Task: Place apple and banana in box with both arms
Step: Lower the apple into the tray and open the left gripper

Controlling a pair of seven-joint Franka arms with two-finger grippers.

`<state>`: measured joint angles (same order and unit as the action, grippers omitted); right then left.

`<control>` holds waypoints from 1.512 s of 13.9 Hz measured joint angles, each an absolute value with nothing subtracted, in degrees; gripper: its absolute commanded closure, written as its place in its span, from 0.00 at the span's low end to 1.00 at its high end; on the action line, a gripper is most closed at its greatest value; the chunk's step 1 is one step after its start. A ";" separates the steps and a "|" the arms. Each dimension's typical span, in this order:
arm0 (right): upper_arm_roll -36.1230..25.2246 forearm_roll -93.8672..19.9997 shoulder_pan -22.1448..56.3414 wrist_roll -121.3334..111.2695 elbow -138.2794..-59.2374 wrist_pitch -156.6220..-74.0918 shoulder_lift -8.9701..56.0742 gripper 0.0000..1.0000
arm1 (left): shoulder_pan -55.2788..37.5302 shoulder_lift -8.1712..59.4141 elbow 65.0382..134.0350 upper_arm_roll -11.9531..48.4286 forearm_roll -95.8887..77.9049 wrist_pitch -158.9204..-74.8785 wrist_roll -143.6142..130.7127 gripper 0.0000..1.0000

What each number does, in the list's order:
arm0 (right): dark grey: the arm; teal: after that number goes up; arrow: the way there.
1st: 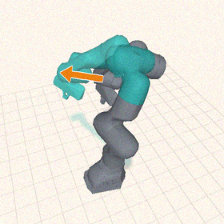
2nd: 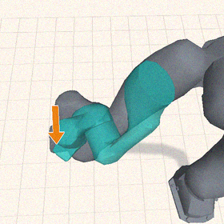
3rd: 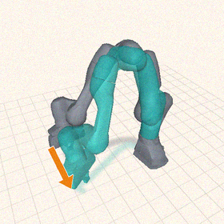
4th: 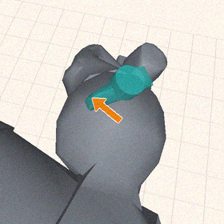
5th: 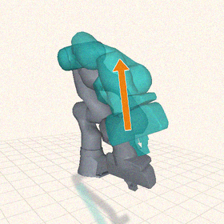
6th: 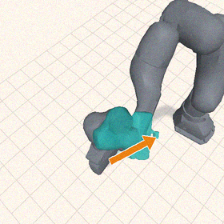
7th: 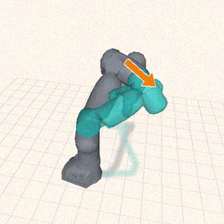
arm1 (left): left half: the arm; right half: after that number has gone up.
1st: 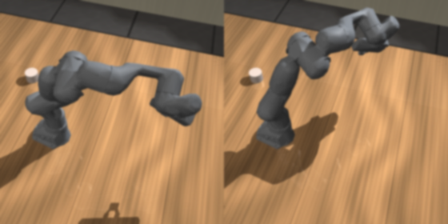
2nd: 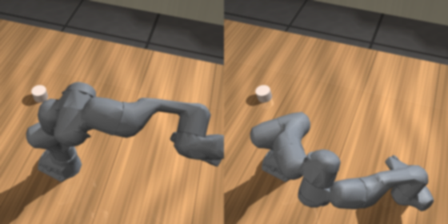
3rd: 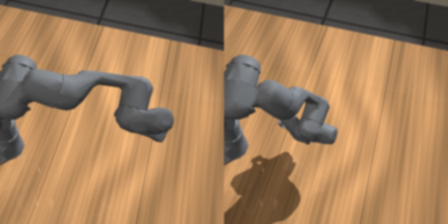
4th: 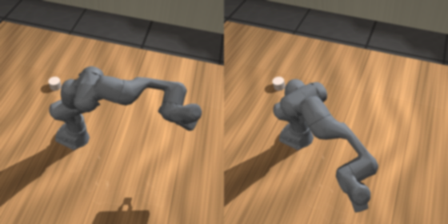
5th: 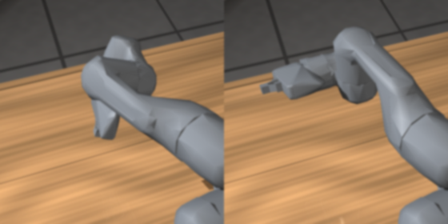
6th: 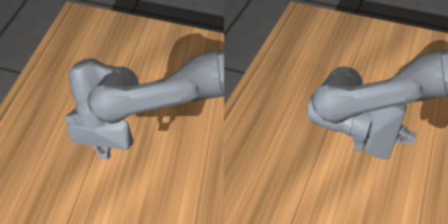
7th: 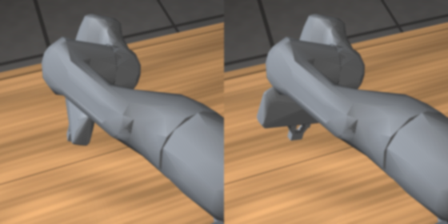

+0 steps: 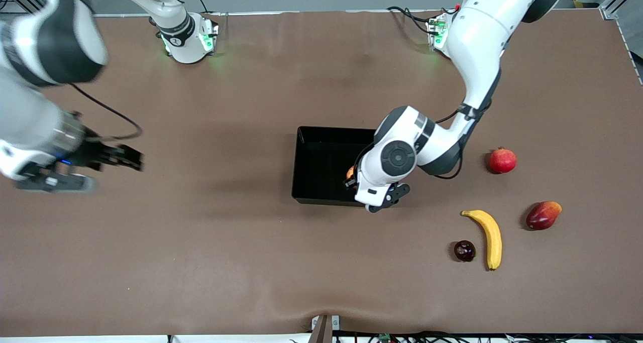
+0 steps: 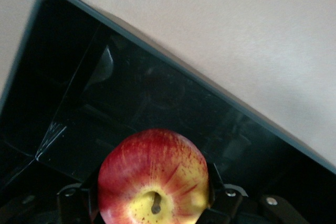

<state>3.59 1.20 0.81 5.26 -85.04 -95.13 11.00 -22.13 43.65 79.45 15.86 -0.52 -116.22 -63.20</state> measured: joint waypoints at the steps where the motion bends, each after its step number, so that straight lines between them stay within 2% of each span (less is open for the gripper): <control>1: 1.68 1.15 0.92 3.48 -85.04 -93.80 9.59 0.00 | -22.84 44.38 79.43 15.24 -0.41 -116.27 -63.22 1.00; 4: -1.01 1.12 0.87 1.83 -85.05 -88.92 5.34 0.00 | -23.33 45.70 79.38 15.02 0.61 -116.42 -63.22 1.00; 9: -1.44 1.12 0.40 1.83 -86.22 -84.83 -0.85 0.00 | -23.37 45.83 80.65 14.78 1.07 -115.65 -63.82 1.00; 21: -0.98 0.47 1.10 1.85 -87.62 -84.62 -1.04 0.00 | -24.11 45.85 83.71 14.80 5.78 -112.42 -74.73 1.00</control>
<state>-0.98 0.47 1.10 1.85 -87.62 -84.62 -1.04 -24.11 45.85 83.71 14.80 5.78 -112.42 -74.73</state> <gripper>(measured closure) 0.000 0.233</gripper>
